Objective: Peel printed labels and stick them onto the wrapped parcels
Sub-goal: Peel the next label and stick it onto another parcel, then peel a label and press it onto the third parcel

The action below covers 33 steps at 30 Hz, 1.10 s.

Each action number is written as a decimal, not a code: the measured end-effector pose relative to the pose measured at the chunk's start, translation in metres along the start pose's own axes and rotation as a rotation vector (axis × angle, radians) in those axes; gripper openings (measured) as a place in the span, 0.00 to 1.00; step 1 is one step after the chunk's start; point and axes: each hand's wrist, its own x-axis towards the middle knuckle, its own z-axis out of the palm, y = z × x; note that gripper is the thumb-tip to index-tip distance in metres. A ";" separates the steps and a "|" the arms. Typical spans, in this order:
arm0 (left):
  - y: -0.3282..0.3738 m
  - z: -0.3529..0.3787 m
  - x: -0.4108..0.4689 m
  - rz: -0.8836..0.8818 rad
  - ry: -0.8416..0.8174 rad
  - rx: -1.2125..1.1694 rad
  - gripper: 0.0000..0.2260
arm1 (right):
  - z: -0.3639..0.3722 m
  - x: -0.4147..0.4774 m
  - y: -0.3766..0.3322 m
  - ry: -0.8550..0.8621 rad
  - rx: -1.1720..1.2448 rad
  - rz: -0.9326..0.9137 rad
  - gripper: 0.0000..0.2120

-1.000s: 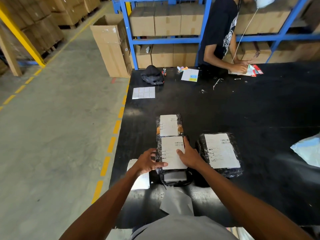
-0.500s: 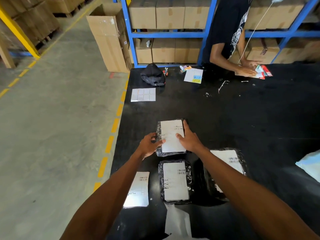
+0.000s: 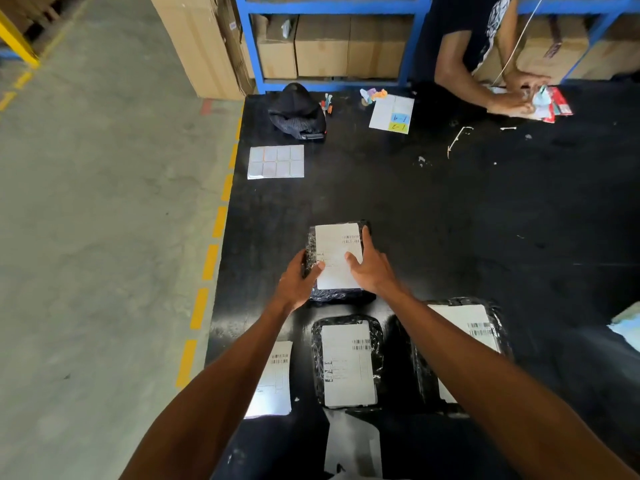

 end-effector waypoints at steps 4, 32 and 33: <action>0.010 0.000 -0.002 0.009 -0.021 -0.006 0.24 | 0.001 0.004 0.001 -0.001 -0.039 -0.014 0.38; -0.140 -0.080 -0.165 -0.129 -0.200 0.778 0.43 | 0.167 -0.153 -0.001 -0.160 -0.703 -0.574 0.43; -0.143 -0.078 -0.167 -0.133 -0.204 0.815 0.43 | 0.173 -0.154 0.005 -0.181 -0.727 -0.568 0.47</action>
